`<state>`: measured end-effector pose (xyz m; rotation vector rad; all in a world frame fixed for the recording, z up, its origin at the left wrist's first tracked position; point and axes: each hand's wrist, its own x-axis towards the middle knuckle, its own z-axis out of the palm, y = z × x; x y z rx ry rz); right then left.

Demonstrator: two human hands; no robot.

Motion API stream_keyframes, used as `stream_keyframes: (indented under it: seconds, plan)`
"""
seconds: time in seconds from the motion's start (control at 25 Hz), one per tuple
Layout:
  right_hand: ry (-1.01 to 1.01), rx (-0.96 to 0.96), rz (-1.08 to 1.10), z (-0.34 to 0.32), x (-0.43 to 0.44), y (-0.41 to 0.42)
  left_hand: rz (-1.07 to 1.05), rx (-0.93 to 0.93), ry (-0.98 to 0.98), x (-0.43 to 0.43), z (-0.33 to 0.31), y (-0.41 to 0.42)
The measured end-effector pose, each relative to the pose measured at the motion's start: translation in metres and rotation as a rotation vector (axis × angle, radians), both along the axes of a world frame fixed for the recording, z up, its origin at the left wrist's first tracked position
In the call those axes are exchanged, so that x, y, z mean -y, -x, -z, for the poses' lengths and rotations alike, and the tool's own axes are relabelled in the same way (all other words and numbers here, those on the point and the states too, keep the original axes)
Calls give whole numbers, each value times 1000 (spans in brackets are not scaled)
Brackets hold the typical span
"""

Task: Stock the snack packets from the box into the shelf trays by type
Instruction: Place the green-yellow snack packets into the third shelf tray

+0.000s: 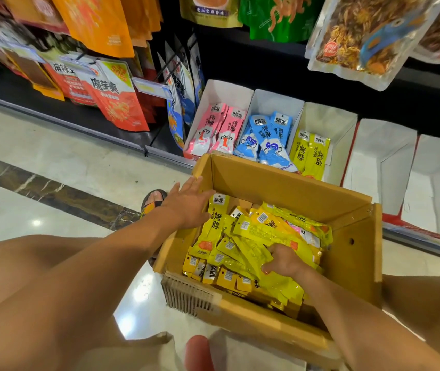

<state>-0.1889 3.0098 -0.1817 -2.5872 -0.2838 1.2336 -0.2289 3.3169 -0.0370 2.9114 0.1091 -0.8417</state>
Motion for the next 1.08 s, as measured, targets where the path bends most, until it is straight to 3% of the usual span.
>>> stream_keyframes:
  seconds: [0.16, 0.44, 0.52, 0.76, 0.96, 1.08]
  plan:
    - [-239, -167, 241, -23, -17, -16, 24, 33, 11, 0, 1, 0]
    - [-458, -231, 216, -92, -29, -51, 134, 80, 106, 9, -1, -5]
    - [-524, -232, 248, -108, -29, -61, 8, 119, 245, 15, 1, -5]
    - [-775, -267, 525, -118, -28, -61, -645, 417, 729, 11, 3, -19]
    - [-1027, -338, 608, -126, -50, -47, -837, 382, 1007, 21, -15, -23]
    - [-1080, -352, 577, -130, -63, -43, -881, 187, 1248, 20, -17, -24]
